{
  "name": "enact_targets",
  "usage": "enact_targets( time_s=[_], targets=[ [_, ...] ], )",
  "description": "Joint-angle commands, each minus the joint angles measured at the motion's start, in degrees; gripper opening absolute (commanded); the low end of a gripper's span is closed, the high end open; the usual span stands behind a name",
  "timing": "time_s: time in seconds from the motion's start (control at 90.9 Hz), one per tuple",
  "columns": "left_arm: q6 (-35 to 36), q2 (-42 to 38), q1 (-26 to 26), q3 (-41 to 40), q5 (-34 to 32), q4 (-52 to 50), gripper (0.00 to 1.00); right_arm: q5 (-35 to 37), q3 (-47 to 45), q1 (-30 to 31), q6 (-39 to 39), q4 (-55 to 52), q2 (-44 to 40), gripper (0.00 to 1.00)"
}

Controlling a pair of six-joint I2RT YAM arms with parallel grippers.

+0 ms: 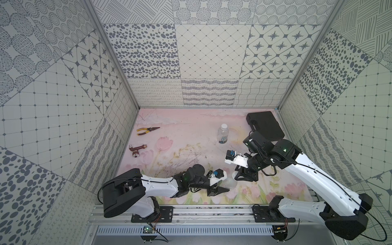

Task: Screw on the bottle caps
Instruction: Screw the bottle cap onto the plastic bottle.

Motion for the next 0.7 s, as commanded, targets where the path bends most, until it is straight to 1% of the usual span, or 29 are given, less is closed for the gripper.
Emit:
enact_targets(
  time_s=[0.0,0.077,0.22,0.33,0.572,0.638,0.693],
  targets=[
    [-0.4,-2.0,-0.1,-0.9,-4.1,6.4,0.50,-2.0,-1.3,0.6,2.3,0.1,-0.1,0.37],
    [-0.3,-1.9,-0.1,-0.9,-3.8,6.3,0.50,-2.0,-1.6,0.9,2.7,0.9,-0.5,0.40],
    [-0.6,-1.2,-0.1,-0.7,-3.2,6.4,0.49,-2.0,-1.0,1.3,3.9,1.2,-0.4,0.39],
    [-0.5,-1.4,-0.1,-0.8,-3.6,6.5,0.49,-1.0,-1.9,1.6,4.0,1.4,-0.7,0.46],
    [-0.5,-1.5,-0.1,-0.8,-3.7,6.2,0.49,-0.3,-1.9,1.7,4.6,2.0,-1.1,0.49],
    [-0.5,-1.6,-0.1,-0.8,-3.6,6.0,0.49,-0.6,-1.8,1.7,4.5,2.0,-1.0,0.49],
    [-0.4,-1.5,-0.1,-0.7,-3.7,5.8,0.49,-0.8,-1.7,1.7,4.6,2.2,-1.0,0.44]
  ],
)
